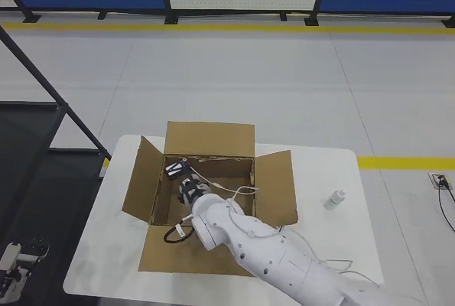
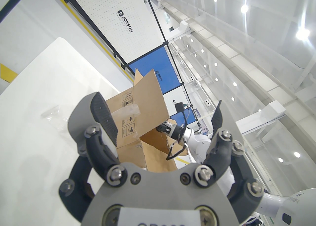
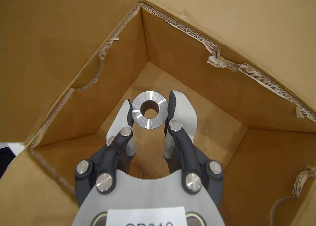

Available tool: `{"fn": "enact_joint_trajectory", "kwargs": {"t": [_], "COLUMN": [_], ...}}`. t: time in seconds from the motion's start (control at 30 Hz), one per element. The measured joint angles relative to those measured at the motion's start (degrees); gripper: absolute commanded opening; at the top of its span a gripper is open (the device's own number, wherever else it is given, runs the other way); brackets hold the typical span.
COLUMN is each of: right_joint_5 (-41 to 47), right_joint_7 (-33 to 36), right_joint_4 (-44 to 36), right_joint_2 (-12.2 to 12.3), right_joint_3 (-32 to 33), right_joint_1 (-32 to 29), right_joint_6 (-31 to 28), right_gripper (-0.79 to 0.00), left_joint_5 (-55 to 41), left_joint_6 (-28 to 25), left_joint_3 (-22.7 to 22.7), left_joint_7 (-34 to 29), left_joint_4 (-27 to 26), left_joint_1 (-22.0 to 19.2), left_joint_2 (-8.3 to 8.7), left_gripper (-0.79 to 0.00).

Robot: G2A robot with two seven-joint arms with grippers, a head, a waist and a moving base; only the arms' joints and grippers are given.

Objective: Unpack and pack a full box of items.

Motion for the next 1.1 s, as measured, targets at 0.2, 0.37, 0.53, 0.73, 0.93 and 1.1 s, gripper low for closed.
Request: {"fn": "enact_joint_trajectory", "kwargs": {"t": [0.2,0.37,0.53,0.73,0.93,1.1], "right_joint_5": [3.6,4.9,5.8,5.7,5.1,6.4], "right_joint_7": [-2.3,-3.6,-4.0,-4.5,-5.1,-8.0], "right_joint_4": [16.5,26.5,33.0,37.7,39.9,39.5], "right_joint_2": [-7.6,-12.0,-14.8,-17.0,-17.9,-17.6], "right_joint_3": [-2.9,-3.5,-3.1,-2.8,-2.4,-1.1], "right_joint_1": [4.1,5.3,6.4,7.0,7.4,7.6], "right_joint_6": [-0.9,-2.7,-4.6,-6.9,-8.4,-10.8], "right_gripper": [-0.785,-0.785,-0.468,-0.366,-0.317,-0.296], "left_joint_5": [0.0,0.0,0.0,0.0,0.0,0.0], "left_joint_6": [0.0,0.0,0.0,0.0,0.0,0.0], "left_joint_3": [0.0,0.0,0.0,0.0,0.0,0.0], "left_joint_7": [0.0,0.0,0.0,0.0,0.0,0.0], "left_joint_4": [0.0,0.0,0.0,0.0,0.0,0.0], "left_joint_1": [0.0,0.0,0.0,0.0,0.0,0.0], "left_joint_2": [0.00,0.00,0.00,0.00,0.00,0.00], "left_gripper": [0.000,0.000,0.000,0.000,0.000,0.000]}}
